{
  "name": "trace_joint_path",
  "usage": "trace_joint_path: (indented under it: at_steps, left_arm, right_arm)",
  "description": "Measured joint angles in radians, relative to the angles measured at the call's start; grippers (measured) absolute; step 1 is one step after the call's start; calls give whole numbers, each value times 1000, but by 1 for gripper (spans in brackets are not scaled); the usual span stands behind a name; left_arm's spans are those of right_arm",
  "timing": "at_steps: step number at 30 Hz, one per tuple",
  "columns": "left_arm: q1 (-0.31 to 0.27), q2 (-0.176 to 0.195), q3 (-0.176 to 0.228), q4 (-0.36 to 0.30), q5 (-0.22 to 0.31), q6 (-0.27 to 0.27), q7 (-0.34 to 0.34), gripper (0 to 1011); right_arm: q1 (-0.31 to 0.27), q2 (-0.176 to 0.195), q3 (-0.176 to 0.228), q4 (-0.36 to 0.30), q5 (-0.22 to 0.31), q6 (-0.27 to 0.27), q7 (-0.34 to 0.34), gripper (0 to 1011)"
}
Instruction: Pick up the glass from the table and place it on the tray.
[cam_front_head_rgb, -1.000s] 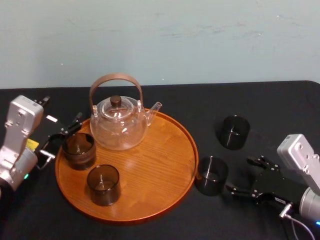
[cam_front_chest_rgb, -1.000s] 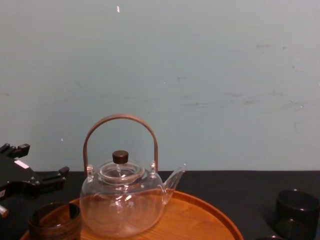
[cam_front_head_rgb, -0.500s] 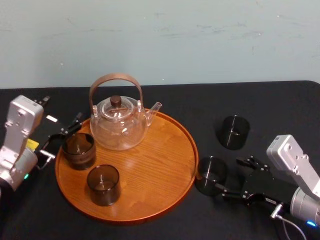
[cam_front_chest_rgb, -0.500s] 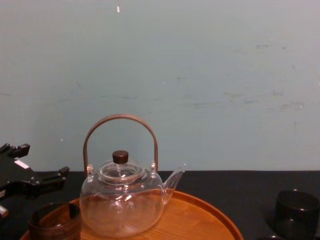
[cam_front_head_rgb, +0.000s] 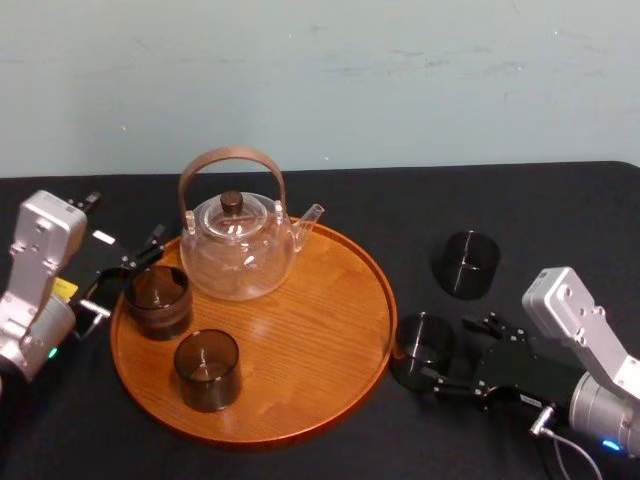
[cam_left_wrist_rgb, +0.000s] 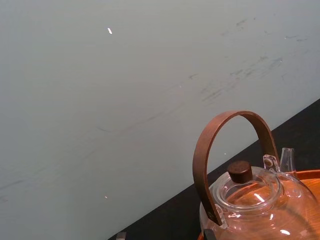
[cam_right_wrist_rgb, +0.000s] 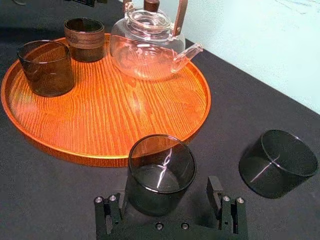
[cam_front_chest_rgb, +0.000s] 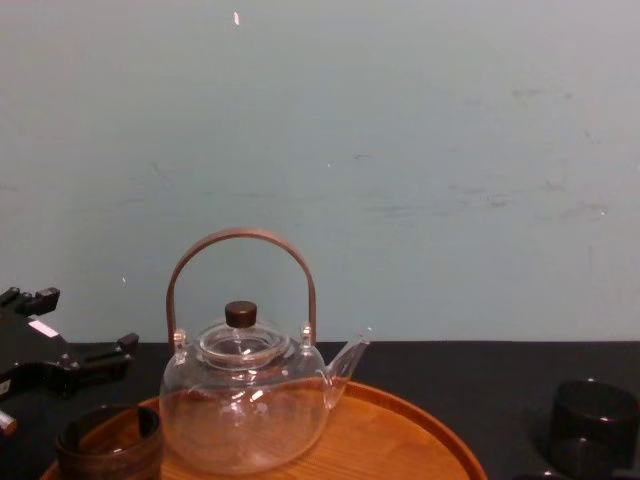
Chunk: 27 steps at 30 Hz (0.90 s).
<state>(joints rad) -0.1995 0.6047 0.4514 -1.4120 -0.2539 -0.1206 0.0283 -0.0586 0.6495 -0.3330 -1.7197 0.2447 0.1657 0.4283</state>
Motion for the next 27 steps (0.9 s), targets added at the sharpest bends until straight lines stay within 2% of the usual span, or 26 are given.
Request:
trace_joint_path:
  at_steps: [12, 27]
  left_arm:
    - [0, 0, 0, 0, 0, 0, 0, 1001]
    - [0, 0, 0, 0, 0, 0, 0, 1001]
  right_arm:
    - [32, -32, -11, 27, -12, 13, 25, 1002]
    - [69, -54, -34, 58, -25, 30, 36, 1003]
